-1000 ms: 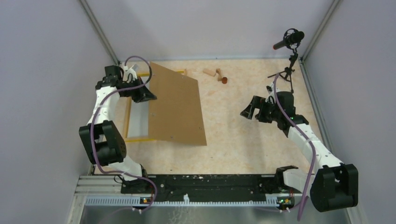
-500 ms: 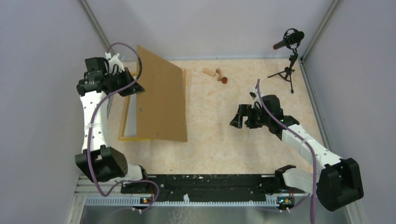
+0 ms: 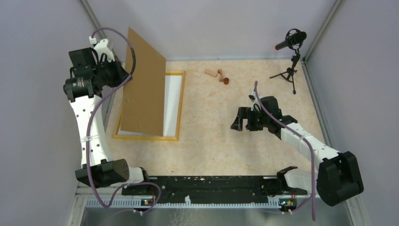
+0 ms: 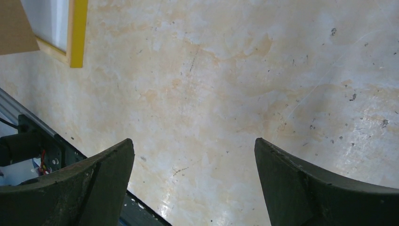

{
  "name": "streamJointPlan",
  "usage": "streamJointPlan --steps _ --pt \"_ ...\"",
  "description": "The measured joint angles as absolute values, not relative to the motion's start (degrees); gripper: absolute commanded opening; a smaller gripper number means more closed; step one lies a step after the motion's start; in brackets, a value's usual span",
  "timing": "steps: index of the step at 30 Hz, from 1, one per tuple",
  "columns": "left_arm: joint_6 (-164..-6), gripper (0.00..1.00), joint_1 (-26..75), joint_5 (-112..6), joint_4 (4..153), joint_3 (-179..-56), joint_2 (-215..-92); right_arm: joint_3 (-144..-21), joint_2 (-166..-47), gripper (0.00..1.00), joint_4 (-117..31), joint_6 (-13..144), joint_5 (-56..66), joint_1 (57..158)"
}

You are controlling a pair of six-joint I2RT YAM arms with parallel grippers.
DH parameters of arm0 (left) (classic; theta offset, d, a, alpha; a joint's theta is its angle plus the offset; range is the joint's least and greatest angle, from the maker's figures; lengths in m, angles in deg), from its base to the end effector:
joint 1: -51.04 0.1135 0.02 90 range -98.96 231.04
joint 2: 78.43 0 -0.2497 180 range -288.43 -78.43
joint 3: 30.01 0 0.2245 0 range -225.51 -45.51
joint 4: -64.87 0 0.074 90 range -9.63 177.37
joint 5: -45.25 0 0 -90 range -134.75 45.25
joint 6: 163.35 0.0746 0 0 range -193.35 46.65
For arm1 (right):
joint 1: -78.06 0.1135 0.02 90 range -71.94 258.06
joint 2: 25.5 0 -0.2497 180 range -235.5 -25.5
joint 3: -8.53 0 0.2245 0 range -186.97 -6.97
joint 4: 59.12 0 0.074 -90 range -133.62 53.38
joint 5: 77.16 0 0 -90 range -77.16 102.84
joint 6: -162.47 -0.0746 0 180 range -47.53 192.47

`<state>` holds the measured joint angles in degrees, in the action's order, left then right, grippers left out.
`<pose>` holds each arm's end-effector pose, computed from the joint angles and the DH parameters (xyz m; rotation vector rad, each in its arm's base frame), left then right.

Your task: Put the photo into the frame

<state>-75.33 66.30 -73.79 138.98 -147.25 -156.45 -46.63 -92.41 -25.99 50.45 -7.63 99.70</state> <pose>0.2568 0.0325 0.4201 -0.0342 2.1215 -0.4141 0.2170 0.1142 0.1959 -0.1739 2.4257 0.7811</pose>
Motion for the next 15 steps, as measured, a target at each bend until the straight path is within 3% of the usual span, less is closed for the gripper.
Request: streamJointPlan --steps 15 --pt "-74.5 0.00 66.3 -74.1 139.8 -149.2 -160.6 -46.6 -96.7 0.96 -26.3 50.4 -8.9 99.7"
